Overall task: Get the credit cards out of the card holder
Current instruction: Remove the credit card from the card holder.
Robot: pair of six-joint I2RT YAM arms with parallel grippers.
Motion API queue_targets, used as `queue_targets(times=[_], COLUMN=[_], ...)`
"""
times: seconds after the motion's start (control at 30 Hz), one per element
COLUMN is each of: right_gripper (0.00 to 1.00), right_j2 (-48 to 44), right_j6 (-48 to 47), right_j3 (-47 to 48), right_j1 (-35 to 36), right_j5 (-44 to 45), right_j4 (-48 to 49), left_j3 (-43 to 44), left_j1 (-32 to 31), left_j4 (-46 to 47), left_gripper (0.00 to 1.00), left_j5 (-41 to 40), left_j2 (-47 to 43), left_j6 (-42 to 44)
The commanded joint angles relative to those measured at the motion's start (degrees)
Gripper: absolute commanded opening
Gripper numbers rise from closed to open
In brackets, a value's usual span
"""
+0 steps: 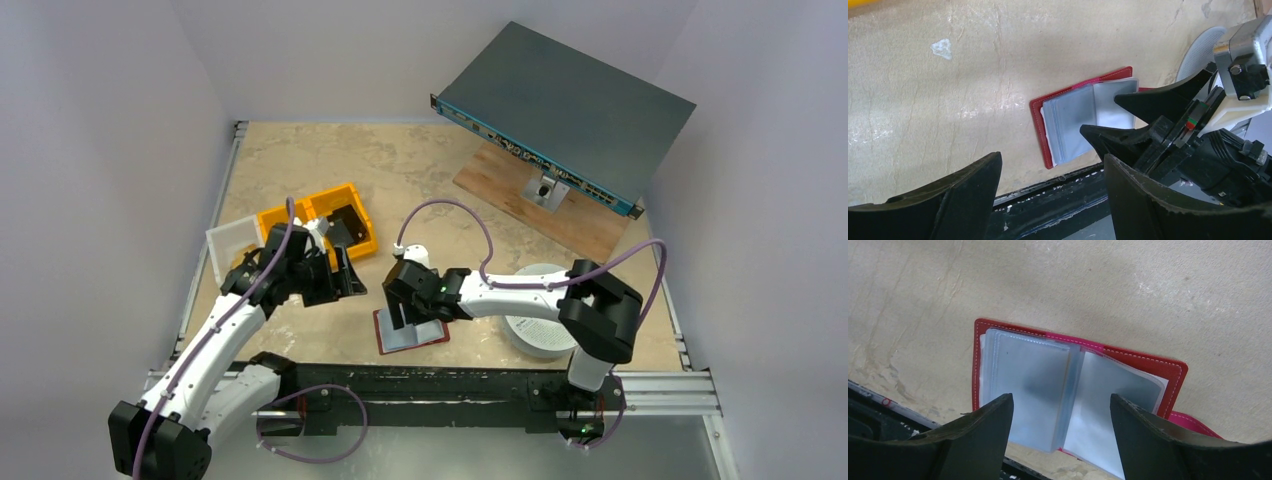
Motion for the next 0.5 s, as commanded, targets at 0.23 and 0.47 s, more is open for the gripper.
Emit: queue_targets(times=[0.23, 0.47], right_gripper=[0.67, 0.66], right_j2=[1.51, 4.47], right_j6=[-0.17, 0.53], right_j3=[2.86, 3.15], right_j1=[1.81, 2.69], right_j5=[1.08, 1.3], right_j4=[1.41, 0.76], left_j3=[-1.59, -2.28], left_j1=[-0.17, -0.13], left_j4=[2.64, 3.13], left_gripper=[0.74, 0.74], left_j5=[1.21, 1.52], left_j2=[-0.28, -0.08], left_j6=[-0.75, -1.32])
